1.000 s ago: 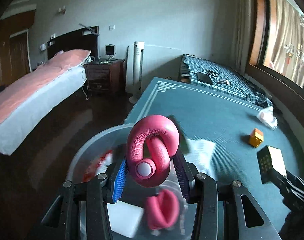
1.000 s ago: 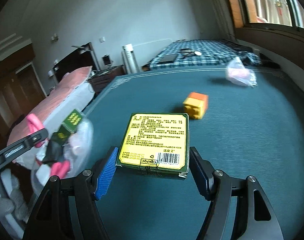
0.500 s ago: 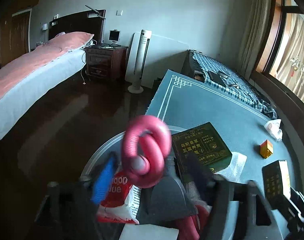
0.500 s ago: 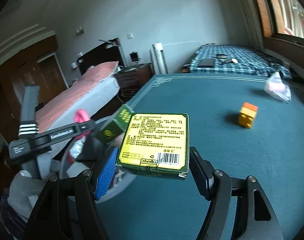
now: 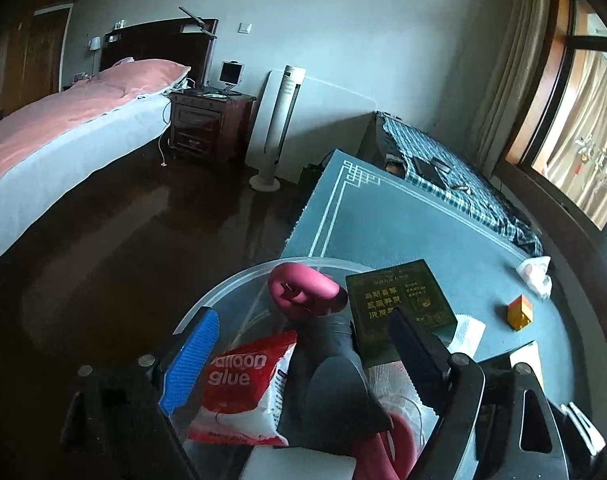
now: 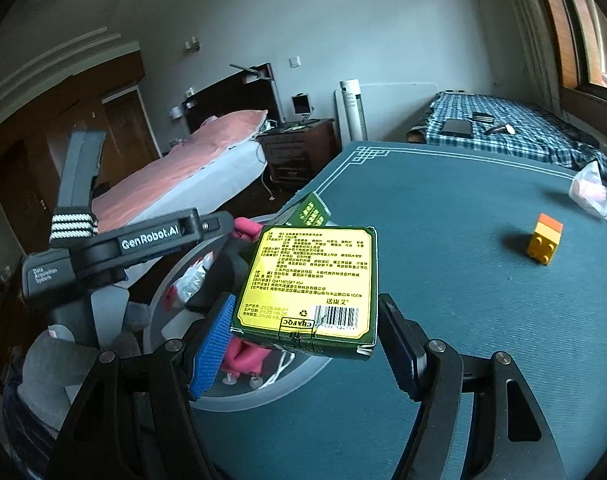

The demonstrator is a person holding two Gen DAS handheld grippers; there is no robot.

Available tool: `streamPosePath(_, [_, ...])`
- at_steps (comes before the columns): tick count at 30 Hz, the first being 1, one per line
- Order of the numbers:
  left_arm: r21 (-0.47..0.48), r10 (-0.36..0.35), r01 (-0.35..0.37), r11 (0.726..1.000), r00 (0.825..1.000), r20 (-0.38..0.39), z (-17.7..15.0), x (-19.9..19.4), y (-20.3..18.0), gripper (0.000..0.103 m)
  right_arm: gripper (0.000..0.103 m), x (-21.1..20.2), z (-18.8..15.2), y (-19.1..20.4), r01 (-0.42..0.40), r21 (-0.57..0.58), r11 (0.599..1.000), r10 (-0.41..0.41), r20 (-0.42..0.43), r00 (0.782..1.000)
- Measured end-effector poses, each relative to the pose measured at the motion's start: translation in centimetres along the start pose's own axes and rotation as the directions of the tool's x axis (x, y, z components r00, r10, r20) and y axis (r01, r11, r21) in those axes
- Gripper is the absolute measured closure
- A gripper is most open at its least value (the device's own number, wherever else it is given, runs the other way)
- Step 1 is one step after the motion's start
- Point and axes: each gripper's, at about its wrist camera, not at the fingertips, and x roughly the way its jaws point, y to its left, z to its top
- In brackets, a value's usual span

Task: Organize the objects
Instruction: 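Carry the pink toy and tin to the bowl and release both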

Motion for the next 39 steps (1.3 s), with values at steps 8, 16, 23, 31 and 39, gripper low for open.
streamPosePath(8, [-0.01, 0.068, -0.068, 0.998, 0.996, 0.064, 0.1, -1.9, 0.3, 0.01, 0.032, 1.5, 0.2, 1.7, -0.038, -0.044, 0.998, 0.037, -0.015, 0.999])
streamPosePath(16, [-0.029, 0.11, -0.108, 0.994, 0.989, 0.098, -0.3, -3.1, 0.7, 0.007, 0.032, 3.7, -0.1, 2.7, -0.065, -0.091, 0.994, 0.059, -0.065, 0.996])
streamPosePath(23, [-0.019, 0.119, -0.118, 0.993, 0.987, 0.104, -0.6, -3.4, 0.4, 0.006, 0.031, 3.8, -0.4, 1.7, -0.061, -0.079, 0.995, 0.055, -0.084, 0.995])
streamPosePath(31, [-0.008, 0.137, -0.137, 0.991, 0.983, 0.126, -0.7, -4.2, -0.4, 0.006, 0.029, 2.1, -0.1, 0.0, -0.093, -0.009, 0.996, 0.092, -0.065, 0.994])
streamPosePath(39, [0.029, 0.13, -0.135, 0.99, 0.982, 0.134, -1.0, -4.4, -2.1, 0.001, 0.029, 1.3, -0.9, -2.2, -0.044, 0.012, 0.999, 0.044, -0.072, 0.996])
